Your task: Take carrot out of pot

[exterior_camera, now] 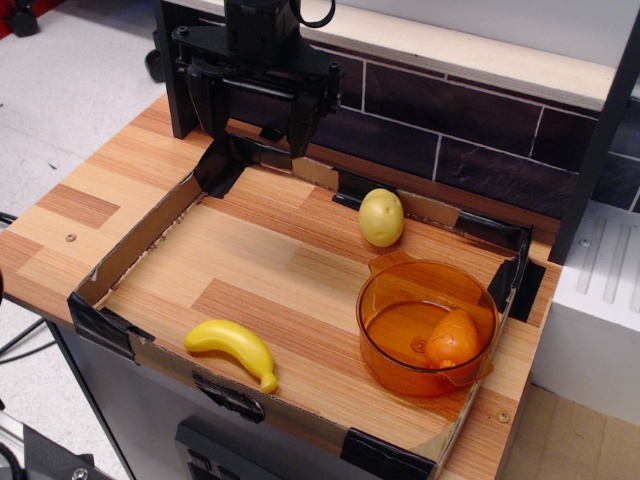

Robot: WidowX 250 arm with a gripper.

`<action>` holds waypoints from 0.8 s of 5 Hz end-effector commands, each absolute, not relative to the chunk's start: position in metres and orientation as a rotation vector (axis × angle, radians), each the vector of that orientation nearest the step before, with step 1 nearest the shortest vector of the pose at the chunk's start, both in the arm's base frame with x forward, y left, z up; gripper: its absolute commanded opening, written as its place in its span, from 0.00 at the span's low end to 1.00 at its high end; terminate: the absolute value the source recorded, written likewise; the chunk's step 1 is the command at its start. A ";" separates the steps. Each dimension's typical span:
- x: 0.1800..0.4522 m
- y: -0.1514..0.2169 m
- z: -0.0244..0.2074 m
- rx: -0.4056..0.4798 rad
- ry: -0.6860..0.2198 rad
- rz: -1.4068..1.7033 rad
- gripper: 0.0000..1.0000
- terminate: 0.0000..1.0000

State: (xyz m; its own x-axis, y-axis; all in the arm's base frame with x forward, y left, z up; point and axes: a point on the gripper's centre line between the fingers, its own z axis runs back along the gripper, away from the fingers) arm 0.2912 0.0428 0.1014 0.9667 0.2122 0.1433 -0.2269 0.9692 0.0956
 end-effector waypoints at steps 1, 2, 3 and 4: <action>0.291 0.043 0.101 0.112 -0.133 0.222 1.00 0.00; 0.291 0.010 0.095 0.111 -0.123 0.196 1.00 0.00; 0.287 -0.018 0.094 0.087 -0.158 0.192 1.00 0.00; 0.284 -0.048 0.090 0.048 -0.141 0.206 1.00 0.00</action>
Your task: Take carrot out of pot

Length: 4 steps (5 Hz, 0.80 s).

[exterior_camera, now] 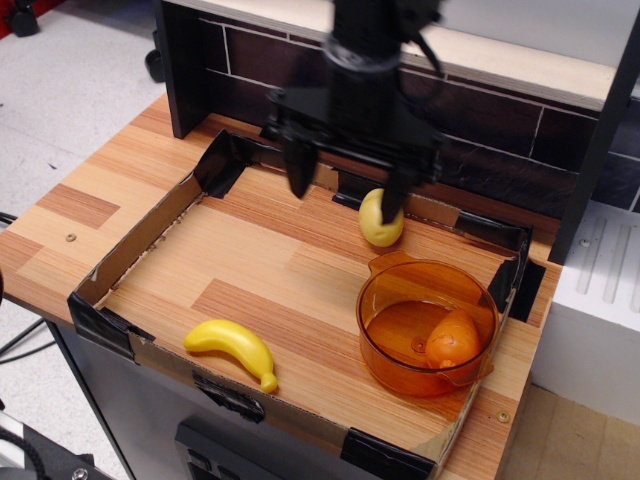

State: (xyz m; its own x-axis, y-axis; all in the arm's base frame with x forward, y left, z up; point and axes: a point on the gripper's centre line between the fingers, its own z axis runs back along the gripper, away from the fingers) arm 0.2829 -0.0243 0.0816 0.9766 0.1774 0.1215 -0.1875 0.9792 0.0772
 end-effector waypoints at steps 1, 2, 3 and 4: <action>0.277 -0.073 0.081 0.023 -0.122 0.175 1.00 0.00; 0.274 -0.086 0.071 -0.007 -0.104 0.175 1.00 0.00; 0.269 -0.092 0.062 -0.040 -0.073 0.171 1.00 0.00; 0.266 -0.096 0.053 -0.049 -0.042 0.174 1.00 0.00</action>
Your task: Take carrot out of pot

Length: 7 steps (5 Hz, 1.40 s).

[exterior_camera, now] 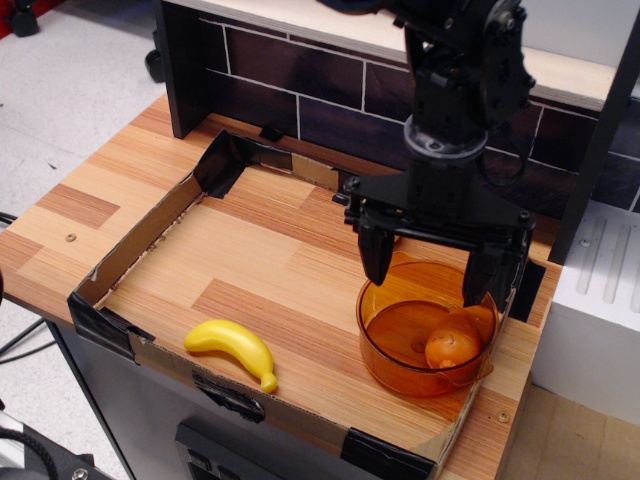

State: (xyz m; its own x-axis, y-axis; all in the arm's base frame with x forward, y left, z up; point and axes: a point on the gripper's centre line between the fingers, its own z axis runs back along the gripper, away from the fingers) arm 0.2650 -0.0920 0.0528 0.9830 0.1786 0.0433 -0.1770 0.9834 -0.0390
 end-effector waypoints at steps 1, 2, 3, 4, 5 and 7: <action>0.262 -0.098 0.047 -0.058 -0.026 0.167 1.00 0.00; 0.259 -0.101 0.043 -0.055 -0.025 0.162 1.00 0.00; 0.257 -0.106 0.039 -0.056 -0.020 0.163 1.00 0.00; 0.258 -0.106 0.032 -0.047 -0.016 0.167 1.00 0.00; 0.258 -0.106 0.026 -0.035 -0.016 0.169 1.00 0.00; 0.257 -0.107 0.018 -0.019 -0.011 0.170 1.00 0.00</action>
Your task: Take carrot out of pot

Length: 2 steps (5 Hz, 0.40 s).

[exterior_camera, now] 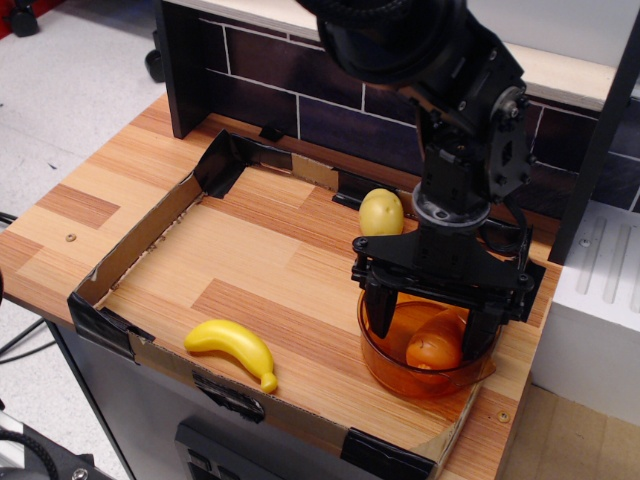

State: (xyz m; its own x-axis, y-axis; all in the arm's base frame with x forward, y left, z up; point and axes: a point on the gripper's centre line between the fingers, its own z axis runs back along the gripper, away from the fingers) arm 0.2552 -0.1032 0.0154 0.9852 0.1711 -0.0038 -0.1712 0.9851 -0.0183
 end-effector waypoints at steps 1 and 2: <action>0.260 -0.106 0.015 -0.018 -0.010 0.175 0.00 0.00; 0.260 -0.106 0.014 -0.022 -0.007 0.183 0.00 0.00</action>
State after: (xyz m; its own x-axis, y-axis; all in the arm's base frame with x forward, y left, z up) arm 0.2538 -0.1048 0.0056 0.9848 0.1721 -0.0218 -0.1723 0.9850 -0.0094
